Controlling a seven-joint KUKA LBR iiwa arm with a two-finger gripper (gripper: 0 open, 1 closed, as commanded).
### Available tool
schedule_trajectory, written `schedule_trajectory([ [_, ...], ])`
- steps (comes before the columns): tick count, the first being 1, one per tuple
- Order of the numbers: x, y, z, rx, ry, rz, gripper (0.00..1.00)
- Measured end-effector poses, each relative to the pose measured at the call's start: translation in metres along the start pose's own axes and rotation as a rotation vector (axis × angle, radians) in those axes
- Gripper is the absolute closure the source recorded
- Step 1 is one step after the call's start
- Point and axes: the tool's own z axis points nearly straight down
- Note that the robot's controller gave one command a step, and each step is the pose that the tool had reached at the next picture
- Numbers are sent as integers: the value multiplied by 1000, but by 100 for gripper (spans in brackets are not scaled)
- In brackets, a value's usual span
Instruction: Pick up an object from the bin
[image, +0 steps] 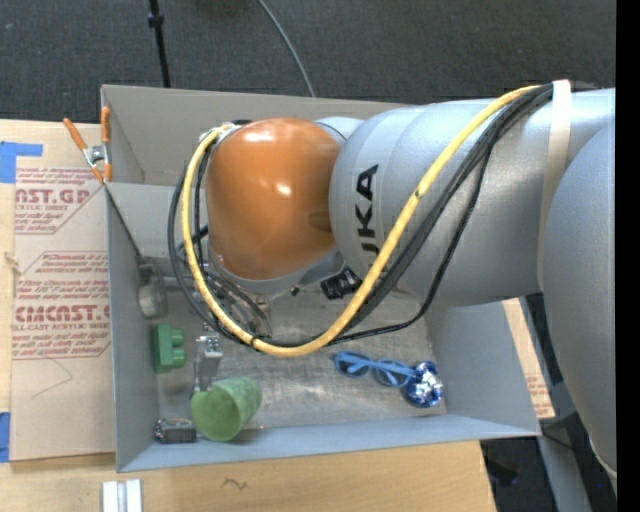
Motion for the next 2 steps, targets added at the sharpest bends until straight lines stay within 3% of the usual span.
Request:
schedule_trajectory([
  [1, 15, -60, 109, 3, 4, -33, 0],
  [2, 7, -80, 161, -11, -21, -182, 0],
])
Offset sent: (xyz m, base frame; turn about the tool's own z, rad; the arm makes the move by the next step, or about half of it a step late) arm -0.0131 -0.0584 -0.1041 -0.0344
